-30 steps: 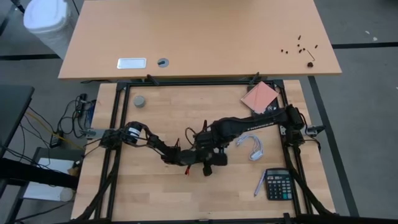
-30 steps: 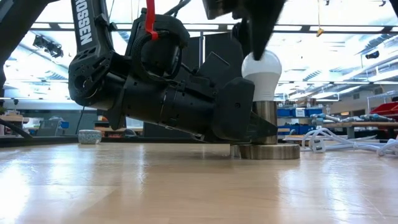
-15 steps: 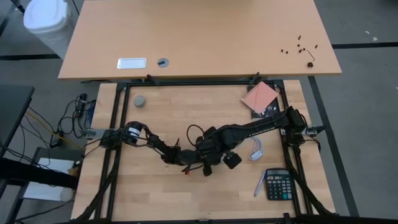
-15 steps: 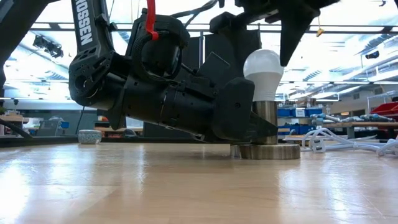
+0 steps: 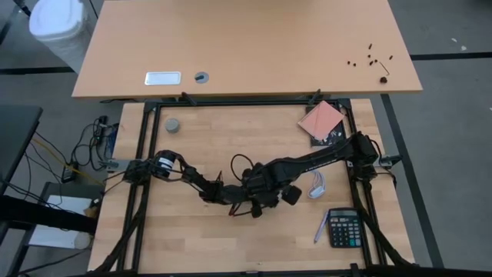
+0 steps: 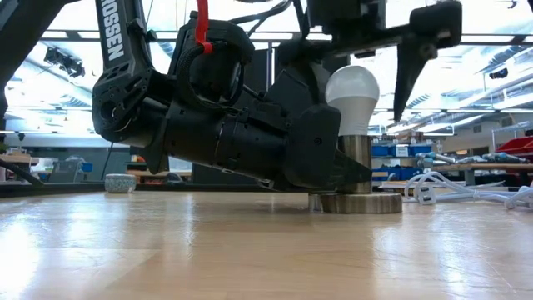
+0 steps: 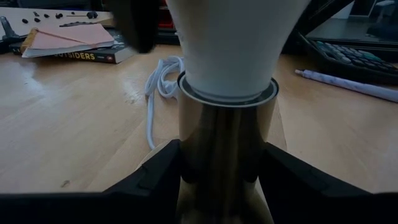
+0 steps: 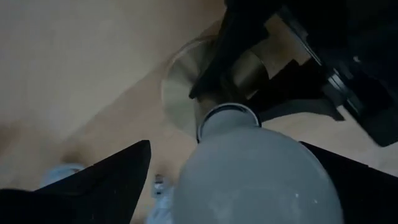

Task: Screw lightbulb
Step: Insert the white lightbulb into the golden lamp

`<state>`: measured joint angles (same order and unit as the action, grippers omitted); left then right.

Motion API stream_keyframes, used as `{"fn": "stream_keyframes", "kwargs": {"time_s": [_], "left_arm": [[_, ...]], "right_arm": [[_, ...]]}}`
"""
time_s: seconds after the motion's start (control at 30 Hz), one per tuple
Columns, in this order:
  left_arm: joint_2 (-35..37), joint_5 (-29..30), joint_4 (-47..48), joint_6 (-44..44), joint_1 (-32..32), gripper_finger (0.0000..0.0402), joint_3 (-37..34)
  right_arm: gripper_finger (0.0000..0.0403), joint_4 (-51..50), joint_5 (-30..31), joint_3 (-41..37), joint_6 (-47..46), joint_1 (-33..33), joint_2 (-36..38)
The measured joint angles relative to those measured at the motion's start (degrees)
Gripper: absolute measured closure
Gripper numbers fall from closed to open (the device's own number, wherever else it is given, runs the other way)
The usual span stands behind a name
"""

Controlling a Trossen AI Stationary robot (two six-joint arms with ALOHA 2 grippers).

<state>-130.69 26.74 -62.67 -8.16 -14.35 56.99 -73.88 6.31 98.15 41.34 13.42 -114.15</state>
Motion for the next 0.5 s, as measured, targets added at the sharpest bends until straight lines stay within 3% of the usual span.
{"fn": "stream_keyframes", "kwargs": {"time_s": [0.5], "left_arm": [[0.02, 0.00, 0.35, 0.20, 0.00, 0.0208, -0.02]], "right_arm": [[0.0062, 3.23, 1.34, -0.13, 8.39, -0.84, 0.00]]}}
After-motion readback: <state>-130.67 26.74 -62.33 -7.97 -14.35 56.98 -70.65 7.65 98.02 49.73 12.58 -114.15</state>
